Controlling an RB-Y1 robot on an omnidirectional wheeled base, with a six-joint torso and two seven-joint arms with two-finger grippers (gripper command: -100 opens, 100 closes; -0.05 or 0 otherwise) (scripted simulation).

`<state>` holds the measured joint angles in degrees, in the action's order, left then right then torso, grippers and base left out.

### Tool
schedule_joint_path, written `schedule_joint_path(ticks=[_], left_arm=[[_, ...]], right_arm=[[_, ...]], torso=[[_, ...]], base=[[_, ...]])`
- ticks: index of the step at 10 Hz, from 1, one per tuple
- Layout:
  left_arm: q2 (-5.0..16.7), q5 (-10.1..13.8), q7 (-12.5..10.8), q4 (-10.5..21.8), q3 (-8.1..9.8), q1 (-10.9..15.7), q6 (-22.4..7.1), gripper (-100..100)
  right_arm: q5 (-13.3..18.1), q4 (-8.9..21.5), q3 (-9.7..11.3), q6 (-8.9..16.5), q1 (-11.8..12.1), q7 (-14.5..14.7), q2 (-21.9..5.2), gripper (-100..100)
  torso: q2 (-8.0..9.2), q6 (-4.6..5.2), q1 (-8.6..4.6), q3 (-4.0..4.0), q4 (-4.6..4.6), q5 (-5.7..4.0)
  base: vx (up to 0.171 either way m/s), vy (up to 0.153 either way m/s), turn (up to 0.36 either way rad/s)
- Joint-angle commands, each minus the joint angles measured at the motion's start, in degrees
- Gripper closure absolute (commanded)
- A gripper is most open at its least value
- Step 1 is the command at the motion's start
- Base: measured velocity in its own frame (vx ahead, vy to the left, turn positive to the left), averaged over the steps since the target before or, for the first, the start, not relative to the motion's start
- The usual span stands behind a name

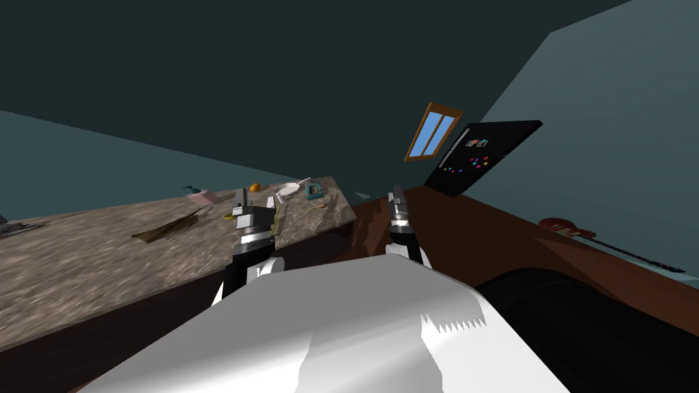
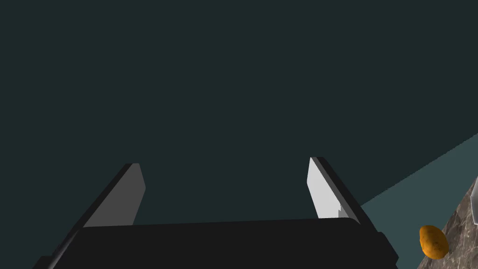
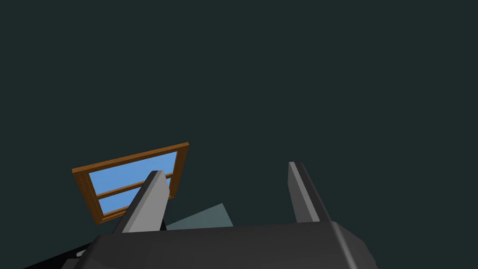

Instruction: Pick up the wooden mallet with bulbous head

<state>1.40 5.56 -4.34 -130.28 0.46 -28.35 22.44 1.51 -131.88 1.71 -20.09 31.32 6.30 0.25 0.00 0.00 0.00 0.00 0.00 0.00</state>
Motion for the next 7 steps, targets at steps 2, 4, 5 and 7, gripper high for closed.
schedule_joint_path(ticks=[2,4,5,7], left_arm=[[3.53,1.19,-0.24,0.33,1.73,0.19,-3.82,-100],[6.12,2.49,-0.56,0.74,3.55,0.38,-7.12,-100],[6.12,2.49,-0.56,0.74,3.55,0.38,-7.88,-100],[7.5,3.29,-0.78,1.02,4.66,0.51,-10.37,-100]], right_arm=[[0.0,0.0,0.0,0.0,-0.01,0.0,0.0,0],[0.0,0.0,0.0,0.0,-0.01,0.0,0.0,0],[0.0,0.0,0.0,0.0,-0.01,0.0,0.0,0],[0.0,0.0,0.0,0.0,0.0,0.0,0.0,0]], torso=[[0.03,0.01,0.04,0.01,0.0,0.01],[0.12,0.01,0.07,0.07,0.02,0.02],[0.14,0.01,0.08,0.08,0.03,0.02],[0.09,0.0,0.09,0.05,0.02,0.02]], base=[[-0.019,0.007,-0.09],[-0.037,0.014,-0.113],[-0.021,0.017,-0.033],[-0.018,0.013,-0.058]])
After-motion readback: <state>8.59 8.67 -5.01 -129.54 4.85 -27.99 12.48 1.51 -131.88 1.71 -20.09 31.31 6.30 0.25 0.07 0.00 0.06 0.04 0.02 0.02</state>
